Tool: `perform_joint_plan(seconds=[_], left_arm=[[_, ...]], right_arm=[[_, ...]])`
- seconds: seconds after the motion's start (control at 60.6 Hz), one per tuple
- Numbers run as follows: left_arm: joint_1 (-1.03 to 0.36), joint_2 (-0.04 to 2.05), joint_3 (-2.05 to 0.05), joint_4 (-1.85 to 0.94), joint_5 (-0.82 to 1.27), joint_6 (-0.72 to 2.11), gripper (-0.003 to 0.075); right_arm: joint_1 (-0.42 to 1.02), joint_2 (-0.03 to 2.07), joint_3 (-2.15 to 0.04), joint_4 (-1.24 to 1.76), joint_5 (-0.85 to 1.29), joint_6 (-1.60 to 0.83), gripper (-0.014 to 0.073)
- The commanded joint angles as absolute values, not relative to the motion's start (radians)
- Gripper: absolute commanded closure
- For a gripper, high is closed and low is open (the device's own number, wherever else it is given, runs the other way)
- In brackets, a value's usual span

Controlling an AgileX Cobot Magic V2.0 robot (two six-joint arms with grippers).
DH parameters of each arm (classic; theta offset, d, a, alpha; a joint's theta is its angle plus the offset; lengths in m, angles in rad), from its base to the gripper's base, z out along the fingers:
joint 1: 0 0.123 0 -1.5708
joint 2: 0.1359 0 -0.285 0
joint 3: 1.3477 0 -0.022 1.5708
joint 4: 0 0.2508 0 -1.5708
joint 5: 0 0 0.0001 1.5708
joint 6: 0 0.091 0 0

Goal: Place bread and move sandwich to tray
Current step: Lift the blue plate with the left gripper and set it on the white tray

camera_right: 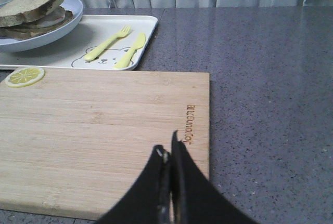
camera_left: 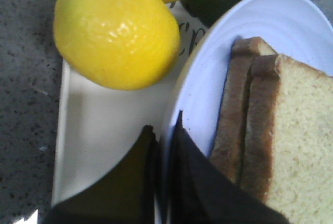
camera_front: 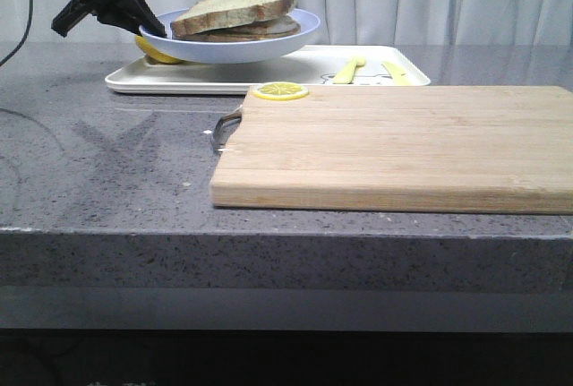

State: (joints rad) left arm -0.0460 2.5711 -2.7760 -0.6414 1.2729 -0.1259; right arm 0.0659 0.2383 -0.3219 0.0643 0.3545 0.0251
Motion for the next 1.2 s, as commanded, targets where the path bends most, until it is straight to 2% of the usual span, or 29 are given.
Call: perform_joint_plan(seconds=[0.0, 0.858, 0.973, 1.089, 1.188], left_arm=[[-0.053, 2.496, -2.820, -0.739, 1.258, -0.141, 0.0741], [-0.098, 2.557, -2.810, -0.729, 1.198, -0.062, 0.0731], [-0.098, 2.557, -2.810, -0.729, 1.186, -0.055, 0.0636], [-0.098, 2.557, -2.810, -0.729, 1.175, -0.055, 0.0486], [-0.088, 2.557, -2.821, -0.731, 1.188, -0.055, 0.0421]], right_arm=[[0.067, 0.247, -0.351, 0.062, 0.270, 0.024, 0.0657], [0.067, 0.247, -0.351, 0.065, 0.271, 0.024, 0.0657], [0.067, 0.247, -0.351, 0.065, 0.271, 0.024, 0.0657], [0.067, 0.247, -0.351, 0.065, 0.271, 0.024, 0.0657], [0.067, 0.247, -0.351, 0.065, 0.273, 0.024, 0.0657]])
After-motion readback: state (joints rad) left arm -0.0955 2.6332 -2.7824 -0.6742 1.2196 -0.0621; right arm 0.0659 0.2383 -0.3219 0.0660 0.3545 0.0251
